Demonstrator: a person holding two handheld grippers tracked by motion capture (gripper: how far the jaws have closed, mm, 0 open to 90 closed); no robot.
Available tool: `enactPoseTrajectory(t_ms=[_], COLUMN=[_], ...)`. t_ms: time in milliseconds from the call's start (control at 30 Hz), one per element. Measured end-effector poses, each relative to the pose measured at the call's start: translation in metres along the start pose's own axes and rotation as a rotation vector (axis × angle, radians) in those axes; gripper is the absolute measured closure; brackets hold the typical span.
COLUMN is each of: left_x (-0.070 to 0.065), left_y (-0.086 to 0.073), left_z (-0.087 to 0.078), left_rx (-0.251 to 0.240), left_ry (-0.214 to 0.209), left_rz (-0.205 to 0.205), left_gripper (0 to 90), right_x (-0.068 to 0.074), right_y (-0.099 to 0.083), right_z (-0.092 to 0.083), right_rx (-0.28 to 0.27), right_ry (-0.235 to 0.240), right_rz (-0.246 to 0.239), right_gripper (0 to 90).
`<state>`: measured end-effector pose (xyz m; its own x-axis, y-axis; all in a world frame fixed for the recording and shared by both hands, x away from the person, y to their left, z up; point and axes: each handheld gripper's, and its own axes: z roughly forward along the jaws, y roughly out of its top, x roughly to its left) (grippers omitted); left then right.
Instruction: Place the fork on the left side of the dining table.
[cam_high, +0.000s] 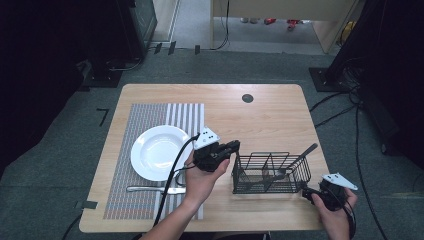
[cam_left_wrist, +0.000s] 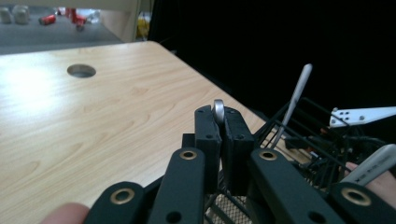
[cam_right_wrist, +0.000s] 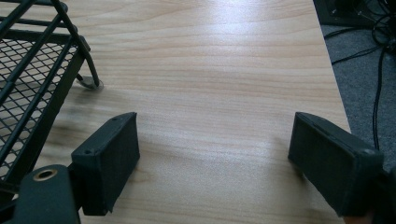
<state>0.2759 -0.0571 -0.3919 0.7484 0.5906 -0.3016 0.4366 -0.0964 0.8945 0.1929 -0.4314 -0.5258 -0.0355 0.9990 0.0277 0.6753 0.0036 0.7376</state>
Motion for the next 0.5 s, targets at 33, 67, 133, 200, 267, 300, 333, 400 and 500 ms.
enactPoseTrajectory(t_ms=[33,67,133,200,267,300,333,400,500], left_x=[-0.002,-0.002,-0.004,-0.006,-0.007,-0.008,-0.011,-0.015,-0.019], left_y=[0.001,0.001,0.004,0.008,0.010,0.012,0.016,0.020,0.027], left_z=[-0.001,-0.001,-0.002,-0.005,-0.006,-0.007,-0.011,-0.015,-0.023], left_rx=[-0.016,-0.016,-0.024,-0.038,-0.044,-0.050,-0.063,-0.080,-0.114], left_ry=[0.003,0.003,-0.009,-0.024,-0.032,-0.036,-0.044,-0.046,-0.055], left_rz=[0.016,0.016,0.025,0.039,0.045,0.050,0.072,0.097,0.114], left_gripper=[88.7,88.7,88.9,88.9,89.0,89.0,89.0,89.0,89.0], right_x=[0.000,0.000,0.000,0.000,0.000,0.000,0.000,0.000,0.000], right_y=[0.000,0.000,0.000,0.000,0.000,0.000,0.000,0.000,0.000], right_z=[0.000,0.000,0.000,0.000,0.000,0.000,0.000,0.000,0.000], right_rx=[0.000,0.001,0.001,0.001,0.001,0.001,0.000,0.001,0.000], right_ry=[0.000,0.000,-0.001,-0.001,-0.001,-0.001,0.000,-0.001,0.000], right_rz=[-0.001,0.002,0.001,0.001,0.001,0.001,0.000,0.001,0.001], right_gripper=[15.8,15.8,15.8,15.8,15.8,15.8,15.8,15.8,16.0])
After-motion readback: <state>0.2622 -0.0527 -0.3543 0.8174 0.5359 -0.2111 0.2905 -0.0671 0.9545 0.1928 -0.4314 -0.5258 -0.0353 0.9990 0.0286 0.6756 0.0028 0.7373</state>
